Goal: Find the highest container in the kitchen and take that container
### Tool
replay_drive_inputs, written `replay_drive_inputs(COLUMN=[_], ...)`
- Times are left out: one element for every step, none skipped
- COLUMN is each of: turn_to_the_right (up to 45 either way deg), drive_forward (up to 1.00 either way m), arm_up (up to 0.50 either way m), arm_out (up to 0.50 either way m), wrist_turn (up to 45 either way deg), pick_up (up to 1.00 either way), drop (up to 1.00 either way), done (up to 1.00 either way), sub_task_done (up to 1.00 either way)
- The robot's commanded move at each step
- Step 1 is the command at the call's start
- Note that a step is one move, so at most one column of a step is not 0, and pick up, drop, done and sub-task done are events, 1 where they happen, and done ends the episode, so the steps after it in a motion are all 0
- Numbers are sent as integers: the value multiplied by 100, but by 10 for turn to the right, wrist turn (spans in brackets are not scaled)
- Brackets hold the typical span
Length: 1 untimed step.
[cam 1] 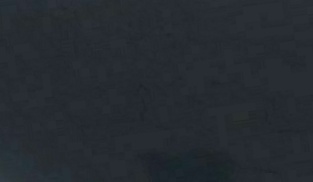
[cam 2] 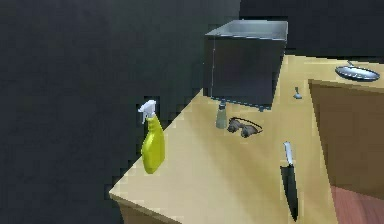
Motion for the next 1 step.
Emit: replay_drive_inputs(turn_to_the_right=[0], drive_forward=[0], arm_up=[38], arm_out=[0], wrist_turn=[0], pick_up=[0], drop=[0], done=[0], sub_task_done=[0])
